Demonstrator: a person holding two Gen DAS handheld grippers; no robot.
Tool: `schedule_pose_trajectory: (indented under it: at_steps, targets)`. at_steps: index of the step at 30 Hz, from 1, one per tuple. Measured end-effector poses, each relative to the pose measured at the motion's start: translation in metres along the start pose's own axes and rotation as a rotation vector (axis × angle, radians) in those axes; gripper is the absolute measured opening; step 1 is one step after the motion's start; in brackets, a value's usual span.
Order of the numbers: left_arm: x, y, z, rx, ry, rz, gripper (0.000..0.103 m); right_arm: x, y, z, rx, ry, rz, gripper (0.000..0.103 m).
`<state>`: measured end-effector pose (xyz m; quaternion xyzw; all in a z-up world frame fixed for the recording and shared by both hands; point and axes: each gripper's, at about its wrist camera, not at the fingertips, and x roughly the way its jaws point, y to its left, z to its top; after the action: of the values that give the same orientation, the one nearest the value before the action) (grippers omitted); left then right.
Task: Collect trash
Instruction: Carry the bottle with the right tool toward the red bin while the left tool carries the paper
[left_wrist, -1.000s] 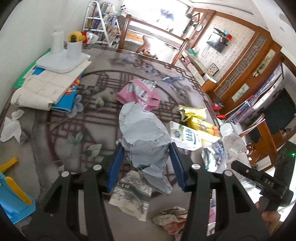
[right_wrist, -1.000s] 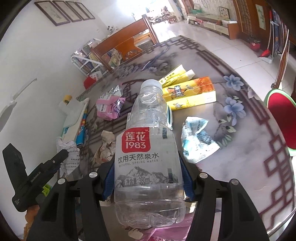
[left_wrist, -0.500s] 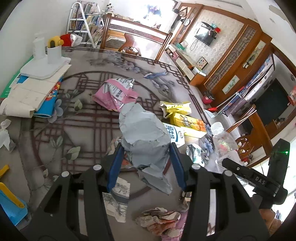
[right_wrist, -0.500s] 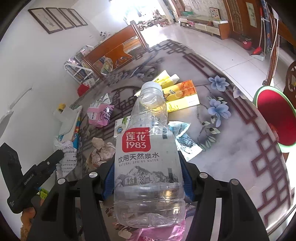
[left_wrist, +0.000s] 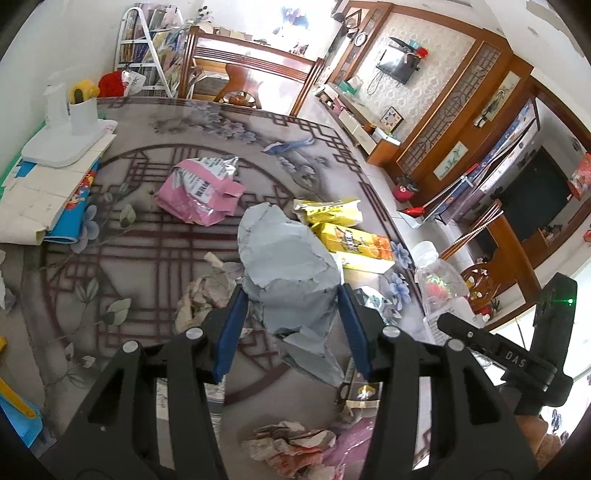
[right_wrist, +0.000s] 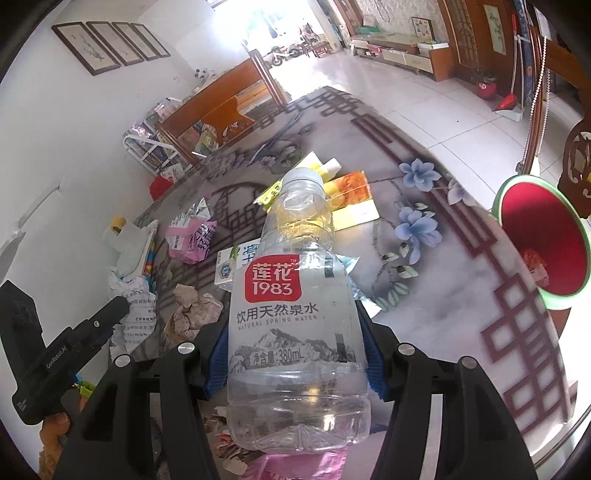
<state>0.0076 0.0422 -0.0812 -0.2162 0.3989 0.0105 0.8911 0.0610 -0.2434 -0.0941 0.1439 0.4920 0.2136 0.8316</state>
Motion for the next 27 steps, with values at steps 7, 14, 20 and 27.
schedule_pose_trajectory:
  at_steps: [7, 14, 20, 27]
  targets:
    - [0.011, -0.019, -0.003, 0.004, 0.013, -0.014, 0.048, -0.010, -0.022, 0.007, 0.019, -0.012, -0.017, 0.057]
    - [0.019, -0.037, -0.004, 0.008, 0.012, -0.009, 0.048, -0.015, -0.044, 0.015, 0.034, -0.011, -0.013, 0.057]
    - [0.033, -0.063, -0.003, 0.025, 0.028, -0.024, 0.048, -0.022, -0.068, 0.024, 0.052, -0.017, -0.022, 0.057]
    - [0.062, -0.113, 0.002, 0.063, 0.050, -0.092, 0.048, -0.036, -0.107, 0.036, 0.081, -0.031, -0.038, 0.056]
